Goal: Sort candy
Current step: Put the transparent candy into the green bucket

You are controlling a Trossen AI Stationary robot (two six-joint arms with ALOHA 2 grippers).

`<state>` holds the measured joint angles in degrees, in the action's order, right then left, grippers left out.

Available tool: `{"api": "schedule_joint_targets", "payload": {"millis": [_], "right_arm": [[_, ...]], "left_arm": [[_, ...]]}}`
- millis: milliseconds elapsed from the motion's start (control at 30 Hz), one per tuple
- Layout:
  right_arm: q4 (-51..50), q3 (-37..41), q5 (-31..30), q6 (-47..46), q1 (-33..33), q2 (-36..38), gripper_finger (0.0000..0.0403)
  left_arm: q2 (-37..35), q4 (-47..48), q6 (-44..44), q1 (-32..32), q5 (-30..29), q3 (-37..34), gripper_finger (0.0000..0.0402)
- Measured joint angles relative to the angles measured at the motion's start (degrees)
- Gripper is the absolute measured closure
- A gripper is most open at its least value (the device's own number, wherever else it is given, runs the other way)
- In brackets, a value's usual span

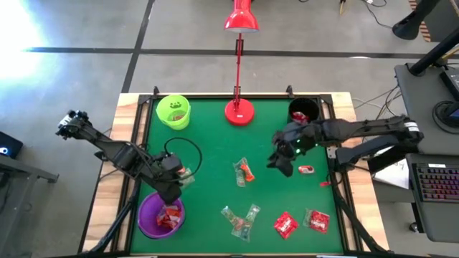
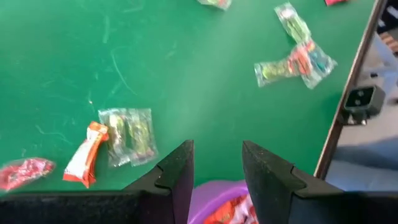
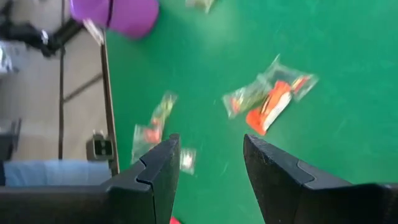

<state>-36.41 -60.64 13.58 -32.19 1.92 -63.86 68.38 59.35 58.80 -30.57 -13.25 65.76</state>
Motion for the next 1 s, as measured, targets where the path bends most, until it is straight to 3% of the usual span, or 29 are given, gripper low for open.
{"api": "schedule_joint_targets", "payload": {"millis": [167, 533, 900, 1000], "right_arm": [[1.6, 0.0, 0.3, 2.4, 3.3, -5.6, 0.0234], [11.4, 0.0, 0.4, 25.5, 11.0, -17.1, 0.0234], [20.4, 0.0, 0.5, 27.0, 15.6, -24.9, 0.0234], [23.0, 0.0, 0.5, 31.4, 17.0, -26.3, 0.0234]], "left_arm": [[0.0, 0.1, 0.3, 0.0, -1.3, 0.0, 0.0284], [0.0, 1.5, 0.5, 0.0, -3.8, 0.0, 0.0284], [0.0, 1.6, 0.5, 0.0, -4.4, 0.0, 0.0284], [0.0, 1.8, 0.5, 0.0, -4.4, 0.0, 0.0284]]}}
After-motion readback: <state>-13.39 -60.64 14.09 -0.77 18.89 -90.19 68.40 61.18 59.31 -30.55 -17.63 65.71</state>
